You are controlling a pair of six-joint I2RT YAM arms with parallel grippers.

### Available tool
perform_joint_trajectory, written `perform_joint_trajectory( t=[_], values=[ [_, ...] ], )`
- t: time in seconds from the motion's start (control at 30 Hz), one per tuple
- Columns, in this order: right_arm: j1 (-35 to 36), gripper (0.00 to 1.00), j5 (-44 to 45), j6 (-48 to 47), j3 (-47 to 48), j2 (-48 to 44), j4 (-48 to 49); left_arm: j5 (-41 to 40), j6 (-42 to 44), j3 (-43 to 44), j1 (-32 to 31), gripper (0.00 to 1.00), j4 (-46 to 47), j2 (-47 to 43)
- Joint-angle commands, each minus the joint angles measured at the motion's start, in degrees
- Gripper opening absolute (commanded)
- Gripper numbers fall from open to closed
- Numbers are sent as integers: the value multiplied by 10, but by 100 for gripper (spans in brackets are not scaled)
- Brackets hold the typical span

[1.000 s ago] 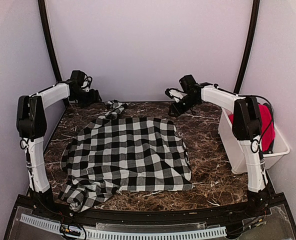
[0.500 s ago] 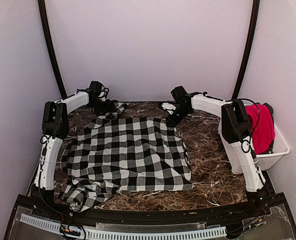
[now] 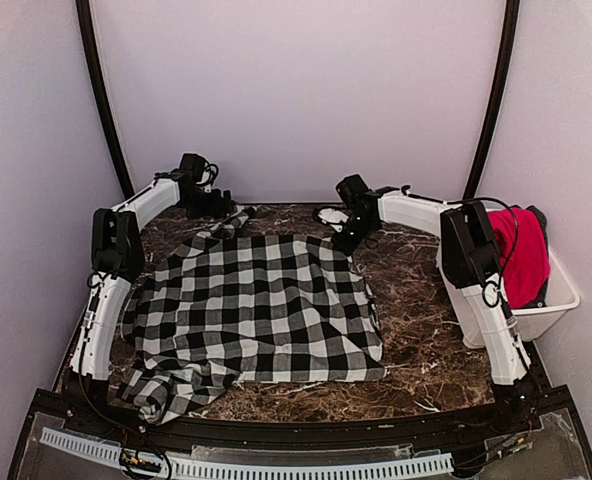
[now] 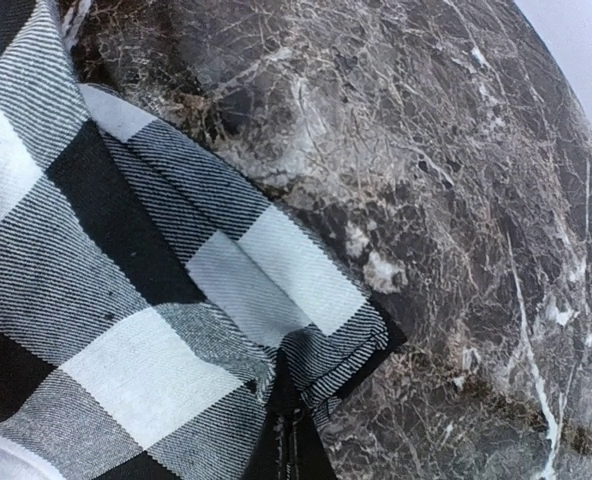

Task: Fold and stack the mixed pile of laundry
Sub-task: Pick up the flattened shirt from the center of the board.

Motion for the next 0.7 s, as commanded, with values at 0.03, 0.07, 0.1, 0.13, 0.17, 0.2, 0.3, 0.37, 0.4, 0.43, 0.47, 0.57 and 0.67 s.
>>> perform_joint_trajectory(
  t=[0.03, 0.07, 0.1, 0.13, 0.17, 0.2, 0.3, 0.37, 0.4, 0.43, 0.47, 0.57, 0.67],
  values=[
    [9, 0, 28, 15, -22, -82, 11, -30, 19, 46, -10, 98, -35, 35],
    [10, 0, 35, 17, -24, -90, 8, -28, 20, 52, -11, 97, -42, 38],
    [11, 0, 39, 20, -27, -98, 3, -27, 22, 60, -16, 96, -45, 45],
    [12, 0, 43, 22, -30, -109, -1, -28, 30, 62, -19, 95, -50, 46],
    [13, 0, 46, 24, -34, -118, -4, -31, 40, 63, -26, 95, -52, 50],
    [14, 0, 48, 26, -40, -127, -6, -40, 46, 64, -30, 95, -59, 52],
    [17, 0, 58, 31, -59, -154, -12, -64, 74, 64, -49, 95, -70, 60],
    [18, 0, 64, 35, -78, -173, -13, -68, 81, 64, -53, 88, -77, 66],
    [18, 0, 68, 37, -88, -183, -14, -85, 81, 64, -52, 83, -79, 69],
    [19, 0, 71, 41, -98, -192, -16, -90, 82, 64, -53, 71, -80, 70],
    [20, 0, 74, 43, -108, -200, -17, -91, 82, 64, -53, 64, -83, 68],
    [24, 0, 86, 51, -138, -227, -20, -88, 74, 58, -52, 27, -85, 45],
    [26, 0, 89, 55, -162, -246, -23, -88, 63, 11, -45, 4, -51, -31]
  ],
)
